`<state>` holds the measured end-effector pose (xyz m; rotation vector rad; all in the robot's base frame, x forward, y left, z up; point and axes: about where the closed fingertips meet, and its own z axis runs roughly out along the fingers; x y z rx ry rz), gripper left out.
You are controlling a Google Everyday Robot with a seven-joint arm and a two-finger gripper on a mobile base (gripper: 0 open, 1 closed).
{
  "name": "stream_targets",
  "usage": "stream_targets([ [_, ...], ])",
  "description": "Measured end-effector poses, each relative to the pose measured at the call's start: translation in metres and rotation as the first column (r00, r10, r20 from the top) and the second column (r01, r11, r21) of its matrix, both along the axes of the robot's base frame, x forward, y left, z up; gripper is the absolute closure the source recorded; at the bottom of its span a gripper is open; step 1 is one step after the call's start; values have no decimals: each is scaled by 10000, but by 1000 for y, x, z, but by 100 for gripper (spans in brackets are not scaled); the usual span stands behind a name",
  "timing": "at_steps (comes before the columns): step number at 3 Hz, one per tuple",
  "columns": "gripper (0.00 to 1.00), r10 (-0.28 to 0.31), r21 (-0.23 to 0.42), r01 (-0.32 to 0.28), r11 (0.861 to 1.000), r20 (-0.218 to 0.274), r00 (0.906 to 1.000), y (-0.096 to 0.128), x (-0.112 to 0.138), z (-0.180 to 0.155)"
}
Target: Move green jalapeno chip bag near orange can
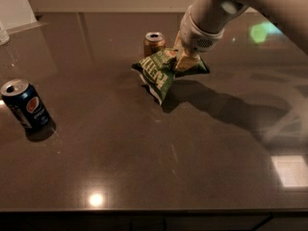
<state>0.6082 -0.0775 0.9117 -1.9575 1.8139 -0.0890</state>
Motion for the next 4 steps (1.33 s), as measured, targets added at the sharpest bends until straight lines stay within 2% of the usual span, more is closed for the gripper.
stream_targets([
  [1,35,79,-237,-76,9997,115,9999,-3,18,0],
  [2,12,87,-416,-77,9991,241,9997,-11,22,0],
  [3,0,105,-415,-96,9991,229,9997,-9,21,0],
  [4,0,106,-415,-96,9991,228,9997,-9,21,0],
])
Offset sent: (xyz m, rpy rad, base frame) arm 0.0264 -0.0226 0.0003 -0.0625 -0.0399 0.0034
